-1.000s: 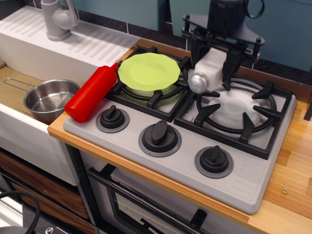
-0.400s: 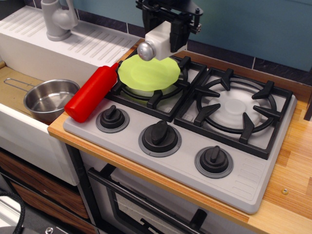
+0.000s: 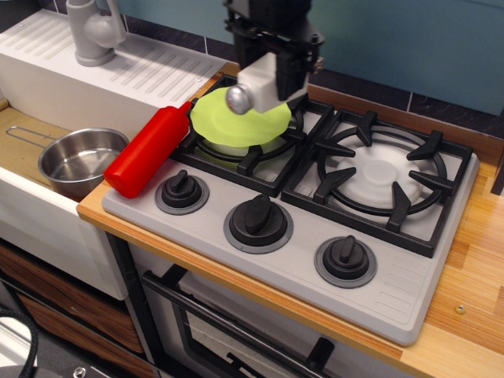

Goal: Put saltcontainer on plate and ketchupbottle in pot or pan in sink

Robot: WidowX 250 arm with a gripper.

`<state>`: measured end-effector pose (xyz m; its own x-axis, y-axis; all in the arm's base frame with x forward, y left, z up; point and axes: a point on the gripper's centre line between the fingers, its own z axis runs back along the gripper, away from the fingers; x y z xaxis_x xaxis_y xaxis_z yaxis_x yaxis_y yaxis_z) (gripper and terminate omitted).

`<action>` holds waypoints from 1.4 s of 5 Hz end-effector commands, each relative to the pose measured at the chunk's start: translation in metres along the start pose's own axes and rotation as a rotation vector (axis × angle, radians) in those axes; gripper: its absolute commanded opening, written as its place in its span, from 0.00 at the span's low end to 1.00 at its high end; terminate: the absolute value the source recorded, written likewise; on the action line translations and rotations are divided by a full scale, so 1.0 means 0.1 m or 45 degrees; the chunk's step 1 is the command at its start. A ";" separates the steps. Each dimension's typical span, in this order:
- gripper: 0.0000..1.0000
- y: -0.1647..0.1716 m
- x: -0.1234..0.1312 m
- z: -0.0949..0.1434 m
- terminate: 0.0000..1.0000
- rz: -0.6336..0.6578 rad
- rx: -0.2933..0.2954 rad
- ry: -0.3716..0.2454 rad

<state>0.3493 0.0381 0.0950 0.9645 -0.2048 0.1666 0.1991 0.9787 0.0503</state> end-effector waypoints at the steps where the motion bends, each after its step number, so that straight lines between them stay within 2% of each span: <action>1: 0.00 0.14 0.08 0.10 0.00 -0.019 0.023 -0.154; 3: 0.00 0.13 0.07 0.06 0.00 -0.032 0.019 -0.187; 4: 1.00 0.07 0.06 0.12 0.00 -0.017 0.031 -0.172; 6: 1.00 -0.01 0.06 0.22 0.00 -0.007 0.024 -0.142; 7: 1.00 -0.02 0.07 0.37 0.00 -0.001 0.020 -0.100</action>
<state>0.3394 0.0344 0.0996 0.9690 -0.2036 0.1401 0.2008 0.9790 0.0338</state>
